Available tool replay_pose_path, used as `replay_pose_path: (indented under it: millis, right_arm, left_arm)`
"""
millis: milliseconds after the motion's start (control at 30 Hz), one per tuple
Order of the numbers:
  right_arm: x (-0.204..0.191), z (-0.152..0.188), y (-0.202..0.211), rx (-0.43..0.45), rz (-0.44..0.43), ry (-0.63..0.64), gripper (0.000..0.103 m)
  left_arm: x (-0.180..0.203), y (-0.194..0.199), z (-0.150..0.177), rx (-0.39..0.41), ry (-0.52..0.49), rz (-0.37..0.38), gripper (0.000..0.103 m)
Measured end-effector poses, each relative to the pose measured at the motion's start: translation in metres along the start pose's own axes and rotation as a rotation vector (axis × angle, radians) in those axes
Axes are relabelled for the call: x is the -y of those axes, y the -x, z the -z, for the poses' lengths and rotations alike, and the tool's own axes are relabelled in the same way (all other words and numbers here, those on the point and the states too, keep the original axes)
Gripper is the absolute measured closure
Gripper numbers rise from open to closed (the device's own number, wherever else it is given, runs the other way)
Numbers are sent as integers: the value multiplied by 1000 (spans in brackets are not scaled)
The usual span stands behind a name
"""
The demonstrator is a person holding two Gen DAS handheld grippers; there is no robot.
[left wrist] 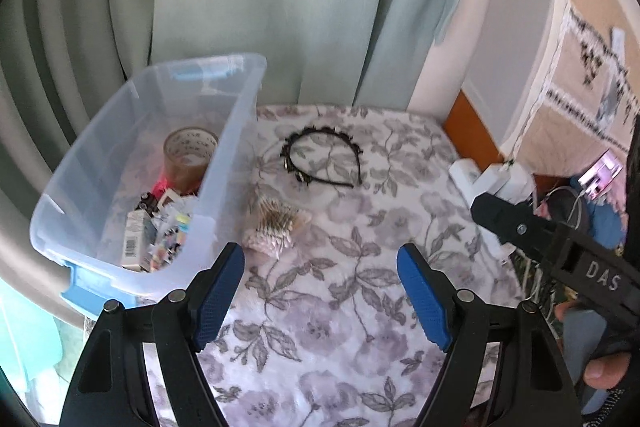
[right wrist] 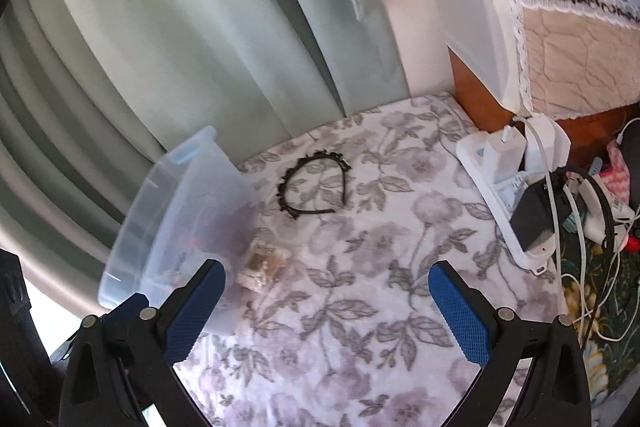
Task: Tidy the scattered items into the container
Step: 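Withdraw both grippers from the box toward the cotton swabs and headband, then lower the left gripper onto the cotton swab pack while the right approaches the black headband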
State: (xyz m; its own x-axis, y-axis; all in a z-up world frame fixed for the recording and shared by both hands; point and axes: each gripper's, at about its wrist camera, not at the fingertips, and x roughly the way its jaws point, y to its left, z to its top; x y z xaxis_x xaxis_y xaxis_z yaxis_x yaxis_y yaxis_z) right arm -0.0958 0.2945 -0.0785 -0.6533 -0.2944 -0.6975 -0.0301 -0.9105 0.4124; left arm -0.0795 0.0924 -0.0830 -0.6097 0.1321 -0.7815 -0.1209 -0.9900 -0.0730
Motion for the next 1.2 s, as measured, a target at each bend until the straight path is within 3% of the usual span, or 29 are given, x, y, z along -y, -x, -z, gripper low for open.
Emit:
replay_pose_path:
  millis: [167,467,767,1100,1200]
  right_arm:
    - [10,3,-19,-43,9,-2,0]
    - [28,-2,-56,-103,27,-6,0]
    - [33,-19,-97,-143,44,27,0]
    - [33,-41,-145,-165,57,54,0]
    - [34,-50,-159,-168,56,51,1]
  left_arm:
    - [8,-33,7,-47,1,-90,23]
    - [32,-93,9,-68,-101,-268,23]
    - [31,-145,1,-70,-183,-426,23]
    - [14,-195,-11,-164,-148,-426,23]
    - [12,-201,-15,-161,-132,-416,23]
